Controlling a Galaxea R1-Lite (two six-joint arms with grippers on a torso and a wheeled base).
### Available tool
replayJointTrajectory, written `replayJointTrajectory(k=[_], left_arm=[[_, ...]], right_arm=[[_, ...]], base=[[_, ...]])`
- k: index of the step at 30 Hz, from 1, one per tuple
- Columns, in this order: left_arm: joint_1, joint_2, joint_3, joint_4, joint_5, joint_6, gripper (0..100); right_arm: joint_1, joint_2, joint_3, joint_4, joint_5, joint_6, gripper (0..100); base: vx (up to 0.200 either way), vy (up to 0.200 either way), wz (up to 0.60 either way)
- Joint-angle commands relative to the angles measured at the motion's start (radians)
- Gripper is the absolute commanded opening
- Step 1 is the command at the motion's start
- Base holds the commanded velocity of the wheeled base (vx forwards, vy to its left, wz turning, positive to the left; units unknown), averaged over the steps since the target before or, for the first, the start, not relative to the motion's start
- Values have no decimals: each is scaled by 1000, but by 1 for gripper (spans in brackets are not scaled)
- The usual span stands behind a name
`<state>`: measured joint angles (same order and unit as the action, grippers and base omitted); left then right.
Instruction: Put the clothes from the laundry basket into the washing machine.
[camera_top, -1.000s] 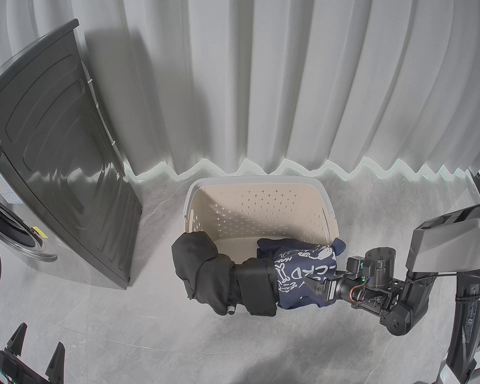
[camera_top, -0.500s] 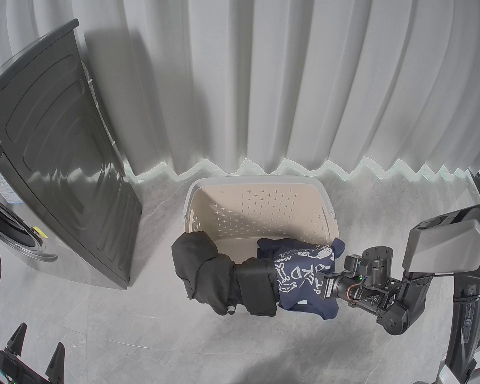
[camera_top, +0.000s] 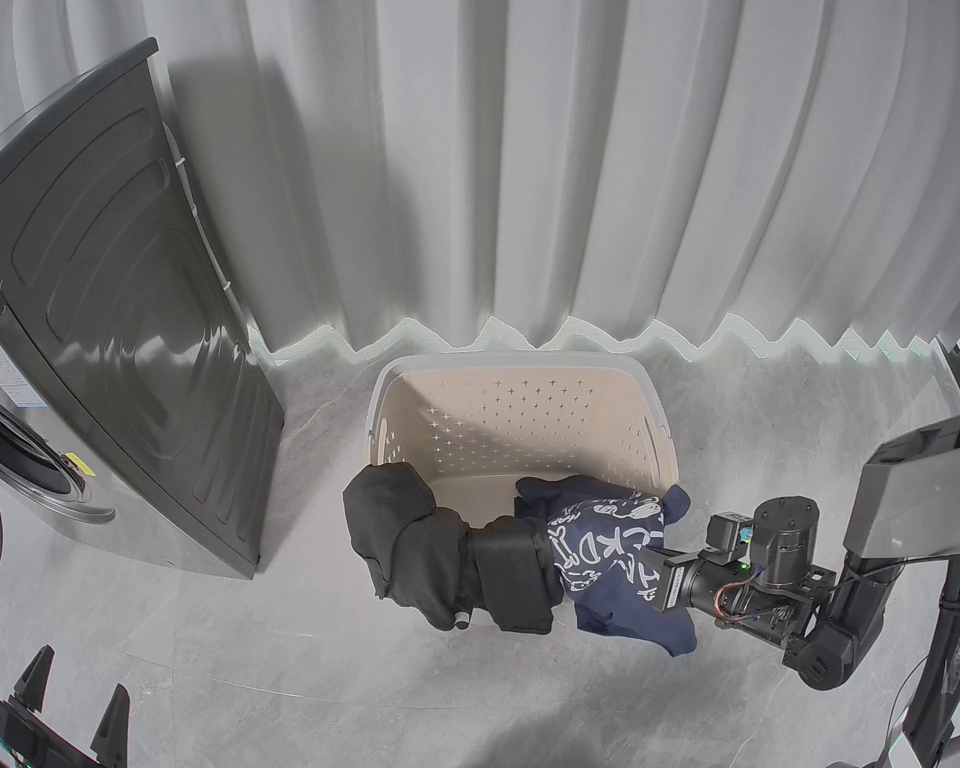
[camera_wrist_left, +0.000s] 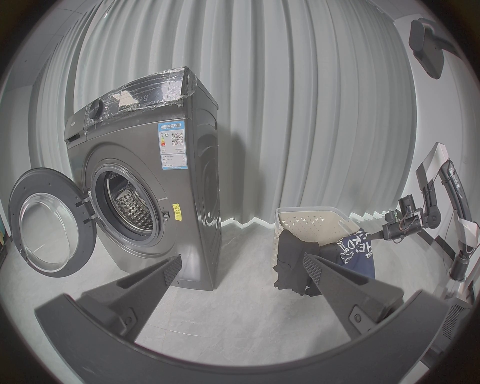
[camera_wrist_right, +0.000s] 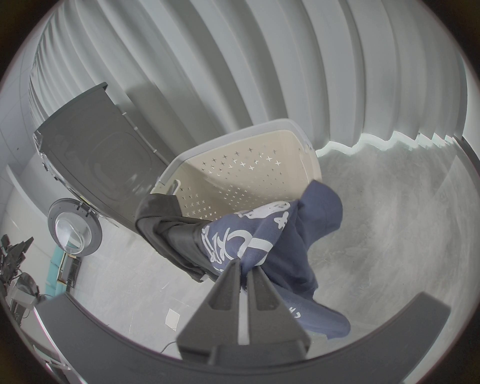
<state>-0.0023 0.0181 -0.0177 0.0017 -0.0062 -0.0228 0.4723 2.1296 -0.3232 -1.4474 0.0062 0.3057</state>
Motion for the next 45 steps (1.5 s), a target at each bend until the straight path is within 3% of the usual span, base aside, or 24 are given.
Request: replayJointTrajectory(k=[1, 10, 11, 16, 31, 32, 45], left_arm=[[-1, -18, 16, 0, 2, 0, 100], [-1, -18, 16, 0, 0, 0, 100], [1, -18, 16, 0, 2, 0, 100], [-1, -18, 16, 0, 0, 0, 100], [1, -18, 16, 0, 0, 0, 100], [-1, -18, 16, 0, 0, 0, 100], [1, -18, 16, 0, 0, 0, 100]], right_arm=[[23, -86, 36, 4, -9, 0, 0], [5, -31, 53, -7, -11, -4, 0], [5, -13, 59, -8, -14, -5, 100], [0, 39, 49, -7, -63, -14, 100], [-35, 191, -140, 7, -63, -17, 100], [-35, 194, -151, 6, -63, -17, 0], [-11, 165, -139, -14, -61, -4, 0]], base=[[0, 0, 0], [0, 0, 0], [0, 0, 0], [0, 0, 0], [0, 0, 0], [0, 0, 0], [0, 0, 0]])
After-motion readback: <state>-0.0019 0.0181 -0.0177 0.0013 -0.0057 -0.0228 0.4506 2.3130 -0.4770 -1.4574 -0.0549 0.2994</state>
